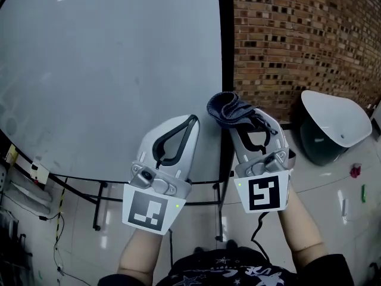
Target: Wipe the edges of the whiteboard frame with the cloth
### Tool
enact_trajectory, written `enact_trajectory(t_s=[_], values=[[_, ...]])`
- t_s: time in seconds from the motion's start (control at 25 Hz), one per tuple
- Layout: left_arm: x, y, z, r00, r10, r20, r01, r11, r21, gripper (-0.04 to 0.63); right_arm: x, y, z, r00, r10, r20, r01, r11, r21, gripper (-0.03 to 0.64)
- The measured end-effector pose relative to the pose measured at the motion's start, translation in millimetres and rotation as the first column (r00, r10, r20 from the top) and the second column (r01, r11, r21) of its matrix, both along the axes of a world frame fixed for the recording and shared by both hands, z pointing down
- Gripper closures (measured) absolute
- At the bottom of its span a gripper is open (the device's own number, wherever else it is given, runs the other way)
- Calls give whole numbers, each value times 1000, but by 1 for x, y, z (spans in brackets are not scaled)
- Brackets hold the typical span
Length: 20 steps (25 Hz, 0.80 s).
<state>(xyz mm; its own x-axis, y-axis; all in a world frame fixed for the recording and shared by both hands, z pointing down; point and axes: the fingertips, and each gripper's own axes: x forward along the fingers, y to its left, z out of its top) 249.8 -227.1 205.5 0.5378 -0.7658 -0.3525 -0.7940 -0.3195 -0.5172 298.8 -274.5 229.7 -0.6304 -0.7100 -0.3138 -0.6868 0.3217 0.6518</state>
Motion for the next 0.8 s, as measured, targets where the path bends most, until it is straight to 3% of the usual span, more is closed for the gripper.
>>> enact_trajectory(t_s=[0.16,0.36,0.56,0.8], values=[[0,-3,24,1000,9,-25,-10,999,-43,592,0,0,23,1000,2,4,-2,1000,-31,538],[5,4,42,999,19,-27,-20,999,-40,591,-1,4,46,1000,-6,18,8,997,-81,538],[10,6,64,999,36,-30,-38,998,-57,591,0,16,61,993,-52,104,64,990,-122,538],[2,-2,96,998,-35,-49,29,991,-128,592,3,32,67,970,-102,222,134,982,-134,538]])
